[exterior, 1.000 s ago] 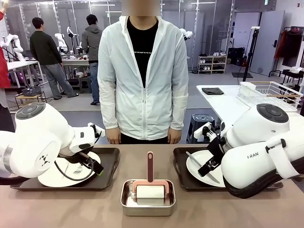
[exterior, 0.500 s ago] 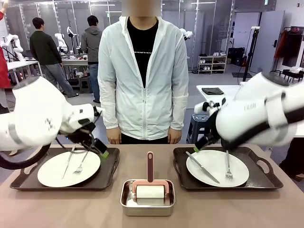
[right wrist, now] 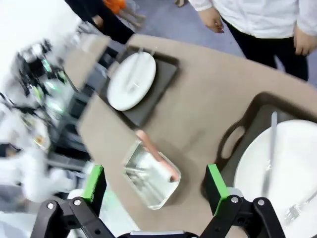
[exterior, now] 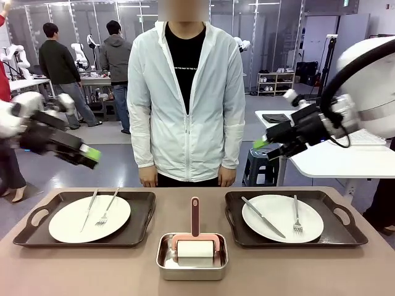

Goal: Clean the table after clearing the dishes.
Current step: When the left (or right) Handle tray is removed, use the left hand (or right hand) to clean the left (or right) side of the table with the Lint Roller.

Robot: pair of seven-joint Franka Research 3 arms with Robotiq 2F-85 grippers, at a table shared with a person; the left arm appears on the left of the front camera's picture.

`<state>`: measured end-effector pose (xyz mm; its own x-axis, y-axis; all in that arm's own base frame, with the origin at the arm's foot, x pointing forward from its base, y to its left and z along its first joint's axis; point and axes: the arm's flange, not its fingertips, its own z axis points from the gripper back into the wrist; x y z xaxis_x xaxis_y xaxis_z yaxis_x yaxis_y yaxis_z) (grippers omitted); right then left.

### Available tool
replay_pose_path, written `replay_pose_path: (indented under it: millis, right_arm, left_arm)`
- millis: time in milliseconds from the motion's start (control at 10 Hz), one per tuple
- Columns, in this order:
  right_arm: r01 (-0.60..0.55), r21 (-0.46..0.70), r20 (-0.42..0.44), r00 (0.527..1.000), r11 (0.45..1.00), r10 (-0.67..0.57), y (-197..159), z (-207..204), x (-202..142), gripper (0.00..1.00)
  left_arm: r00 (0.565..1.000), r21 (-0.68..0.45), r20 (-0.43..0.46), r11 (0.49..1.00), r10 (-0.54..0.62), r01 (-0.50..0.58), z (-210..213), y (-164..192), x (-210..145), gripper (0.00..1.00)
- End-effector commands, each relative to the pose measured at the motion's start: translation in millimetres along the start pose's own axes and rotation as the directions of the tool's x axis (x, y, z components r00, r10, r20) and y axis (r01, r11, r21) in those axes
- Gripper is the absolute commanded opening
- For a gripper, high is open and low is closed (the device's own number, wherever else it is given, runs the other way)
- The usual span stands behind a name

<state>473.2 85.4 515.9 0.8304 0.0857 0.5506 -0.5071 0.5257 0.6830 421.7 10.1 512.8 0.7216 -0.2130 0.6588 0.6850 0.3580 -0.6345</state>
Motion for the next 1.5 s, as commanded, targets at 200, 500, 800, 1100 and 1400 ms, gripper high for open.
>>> replay_pose_path:
  millis: [200,500,800,1100,1400]
  right_arm:
    - [0.228,0.095,0.075,0.969,0.969,-0.235,-52.2,84.4,-14.6,1.0]
    - [0.242,0.143,0.111,0.96,0.96,-0.258,-81.0,191.3,-58.3,1.0]
    - [0.322,0.123,0.272,0.899,0.939,-0.344,-113.0,284.8,-115.9,1.0]
    - [0.405,0.093,0.38,0.83,0.91,-0.408,-116.8,341.4,-164.8,1.0]
    - [0.406,0.081,0.394,0.826,0.91,-0.404,-124.9,354.5,-173.3,1.0]
  left_arm:
    - [0.929,-0.159,0.226,0.952,0.293,-0.262,96.8,54.7,-42.5,1.0]
    - [0.87,-0.05,0.281,0.911,0.406,-0.409,162.4,68.8,-92.9,1.0]
    - [0.827,0.015,0.373,0.888,0.422,-0.46,214.7,53.2,-132.8,1.0]
    - [0.786,0.097,0.448,0.85,0.427,-0.517,251.2,21.6,-158.0,1.0]
    - [0.792,0.086,0.45,0.863,0.413,-0.498,262.0,23.2,-161.0,1.0]
